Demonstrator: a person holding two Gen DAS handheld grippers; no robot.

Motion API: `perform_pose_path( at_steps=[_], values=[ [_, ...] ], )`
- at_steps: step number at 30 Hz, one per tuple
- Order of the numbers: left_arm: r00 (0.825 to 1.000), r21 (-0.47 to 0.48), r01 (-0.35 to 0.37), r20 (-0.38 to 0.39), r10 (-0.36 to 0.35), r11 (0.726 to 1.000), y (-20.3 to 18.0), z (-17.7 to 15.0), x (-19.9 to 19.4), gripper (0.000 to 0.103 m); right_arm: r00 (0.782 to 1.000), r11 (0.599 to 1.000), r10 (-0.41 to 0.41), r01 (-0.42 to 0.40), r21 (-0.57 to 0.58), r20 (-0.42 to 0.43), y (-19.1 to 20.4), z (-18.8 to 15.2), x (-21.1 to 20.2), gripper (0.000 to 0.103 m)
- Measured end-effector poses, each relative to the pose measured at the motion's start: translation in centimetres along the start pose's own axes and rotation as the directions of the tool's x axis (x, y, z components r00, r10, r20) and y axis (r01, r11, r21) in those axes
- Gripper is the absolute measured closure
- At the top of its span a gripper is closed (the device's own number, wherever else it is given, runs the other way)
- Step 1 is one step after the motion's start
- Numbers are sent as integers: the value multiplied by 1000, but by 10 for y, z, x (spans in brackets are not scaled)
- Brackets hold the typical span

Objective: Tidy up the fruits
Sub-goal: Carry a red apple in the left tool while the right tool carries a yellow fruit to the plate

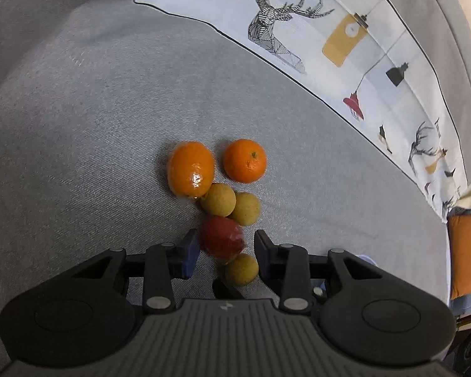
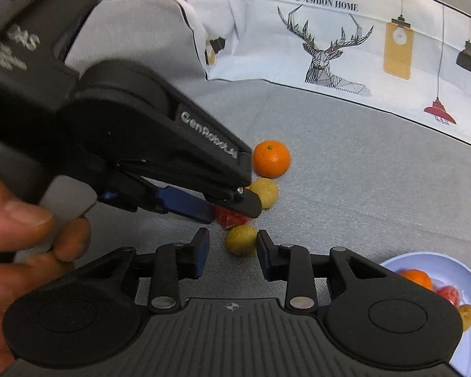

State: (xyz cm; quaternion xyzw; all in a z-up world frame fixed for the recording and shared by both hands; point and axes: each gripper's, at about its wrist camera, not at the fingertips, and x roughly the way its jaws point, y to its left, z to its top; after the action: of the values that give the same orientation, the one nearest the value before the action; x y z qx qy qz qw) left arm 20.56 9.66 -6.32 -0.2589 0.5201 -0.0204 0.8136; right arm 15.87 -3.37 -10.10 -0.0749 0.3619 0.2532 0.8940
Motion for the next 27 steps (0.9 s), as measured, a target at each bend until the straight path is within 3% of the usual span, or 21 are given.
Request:
perform_pose_path(
  at_steps=[2, 4, 10, 14, 17, 22, 27],
  values=[
    [1000, 13, -13, 3, 13, 1000, -1, 0, 0, 70, 1000, 1000, -10, 10, -3, -1, 0, 0, 4, 68],
    [1000, 10, -10, 5, 10, 1000, 0, 1, -1, 70, 1000, 1000, -12, 12, 3, 2, -1, 0, 6, 77],
    [998, 2, -9, 58, 9, 1000, 0, 0, -14, 71, 1000, 1000, -9, 9, -8, 14, 0, -4, -8, 78],
    [989, 36, -12, 147, 7, 999, -9, -4, -36, 71, 999, 1000, -8, 7, 14, 36, -5, -3, -33, 78],
    [967, 90, -23, 256, 0, 996, -21, -13, -61, 71, 997, 1000, -10, 8, 29, 71, -12, 1, -67, 78],
    [908, 231, -57, 416, -46, 971, -52, -39, -101, 71, 986, 999, -42, 37, 34, 161, -28, 0, -136, 78],
    [904, 214, 57, 403, -141, 975, -66, -74, -121, 71, 973, 981, -104, 65, 185, 208, -60, -35, -166, 78]
  ],
)
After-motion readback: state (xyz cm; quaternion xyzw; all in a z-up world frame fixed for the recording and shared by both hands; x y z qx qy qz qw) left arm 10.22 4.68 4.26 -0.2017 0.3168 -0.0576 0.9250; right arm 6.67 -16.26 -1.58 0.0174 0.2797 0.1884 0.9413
